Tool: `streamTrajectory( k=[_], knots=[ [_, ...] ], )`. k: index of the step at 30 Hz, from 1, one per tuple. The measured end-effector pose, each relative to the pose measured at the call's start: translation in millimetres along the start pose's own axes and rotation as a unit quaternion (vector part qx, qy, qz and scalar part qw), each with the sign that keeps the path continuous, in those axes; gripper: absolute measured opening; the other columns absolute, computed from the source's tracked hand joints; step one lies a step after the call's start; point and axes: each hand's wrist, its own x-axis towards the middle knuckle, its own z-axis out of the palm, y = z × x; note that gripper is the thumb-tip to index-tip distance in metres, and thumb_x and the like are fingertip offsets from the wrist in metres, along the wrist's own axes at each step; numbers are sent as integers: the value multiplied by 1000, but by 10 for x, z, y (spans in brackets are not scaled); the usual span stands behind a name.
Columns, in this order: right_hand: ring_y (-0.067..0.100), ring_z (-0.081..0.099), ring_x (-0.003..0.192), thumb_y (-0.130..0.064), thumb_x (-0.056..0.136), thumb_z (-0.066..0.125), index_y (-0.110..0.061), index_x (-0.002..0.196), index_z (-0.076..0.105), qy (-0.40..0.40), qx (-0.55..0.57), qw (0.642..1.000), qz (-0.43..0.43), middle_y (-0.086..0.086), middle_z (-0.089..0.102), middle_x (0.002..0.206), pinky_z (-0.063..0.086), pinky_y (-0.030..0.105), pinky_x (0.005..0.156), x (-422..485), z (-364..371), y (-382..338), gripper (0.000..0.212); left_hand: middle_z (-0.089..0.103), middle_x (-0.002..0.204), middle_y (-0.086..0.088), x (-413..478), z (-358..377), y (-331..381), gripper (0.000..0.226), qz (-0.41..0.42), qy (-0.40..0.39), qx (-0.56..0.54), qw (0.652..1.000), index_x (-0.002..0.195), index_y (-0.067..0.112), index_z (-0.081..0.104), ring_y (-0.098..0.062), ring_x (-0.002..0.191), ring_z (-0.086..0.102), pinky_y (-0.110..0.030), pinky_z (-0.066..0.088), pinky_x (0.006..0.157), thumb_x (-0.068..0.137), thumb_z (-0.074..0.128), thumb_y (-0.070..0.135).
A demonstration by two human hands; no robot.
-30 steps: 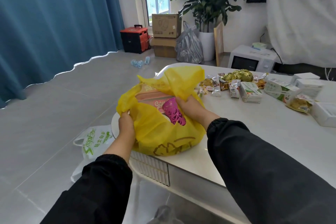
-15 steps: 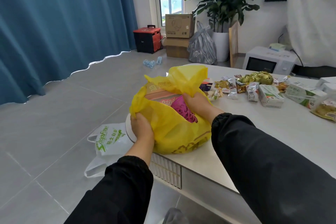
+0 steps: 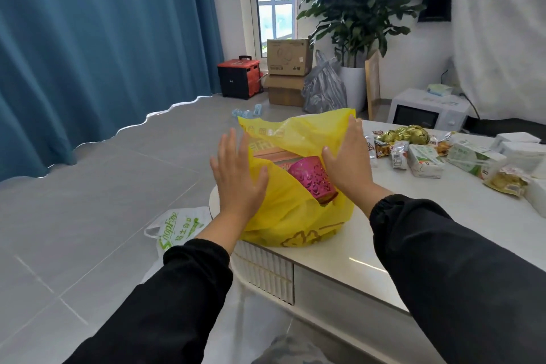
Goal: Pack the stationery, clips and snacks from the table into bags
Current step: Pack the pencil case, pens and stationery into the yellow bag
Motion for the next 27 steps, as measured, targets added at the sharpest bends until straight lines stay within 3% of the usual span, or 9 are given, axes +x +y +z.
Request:
streamTrajectory(
  k=[2,4,5,9,11,14,18,22,27],
  knots=[
    [31,13,145,-29,90,53,-13,151,15,39,-129,981,-140,15,9,158,15,49,115,-32,-57,-53,73,15,159,-2,89,18,102,58,85,-96,114,985,148,29,25,-25,147,2,-58,1,112,93,24,49],
    [32,9,146,-37,92,47,-19,150,21,4,-241,940,-240,12,9,159,10,57,114,17,-30,-40,66,12,160,2,172,45,121,54,72,-208,203,954,144,35,33,-24,147,-7,-62,-4,110,97,14,53],
    [30,5,147,-42,95,41,-20,151,19,-48,-280,928,-239,9,5,160,6,57,114,64,-6,-17,64,10,160,3,194,61,79,54,46,-253,221,941,143,36,36,-24,146,-10,-63,-5,110,98,11,54],
    [22,-6,147,-58,97,22,-21,153,1,-296,-283,910,-58,3,-6,160,-4,53,117,154,156,175,71,6,160,5,130,57,-120,57,-43,-357,226,905,145,35,33,-24,146,-12,-64,-7,110,98,9,56],
    [22,-4,148,-60,96,22,-18,153,1,-322,-248,913,-28,3,-4,161,-5,52,117,123,236,249,73,13,159,2,104,58,-125,53,-36,-294,199,934,142,31,37,-23,147,-5,-62,-4,111,98,18,54],
    [22,-1,148,-57,96,26,-16,153,7,-222,-202,953,-51,5,1,161,-1,51,118,135,260,284,72,24,156,-4,217,139,59,59,29,-166,142,975,142,24,39,-23,146,7,-57,2,113,93,23,53],
    [22,12,146,-45,98,34,-14,149,24,-107,-135,981,-86,8,18,158,5,49,118,296,197,329,60,24,156,-4,487,462,378,64,52,-135,84,986,147,22,31,-23,146,9,-52,8,116,90,20,49],
    [25,26,141,-37,100,34,-9,143,36,-40,-26,998,-30,11,35,150,17,50,115,667,179,548,52,26,155,-5,844,948,522,59,37,-97,25,994,147,20,30,-24,146,10,-49,8,117,93,24,43],
    [24,16,145,-38,100,31,-12,146,31,-75,-135,988,-18,10,23,156,8,49,116,1065,334,903,53,29,153,-5,1154,1535,675,66,25,-84,-7,996,146,18,32,-25,145,13,-47,10,116,89,16,49]
  ],
)
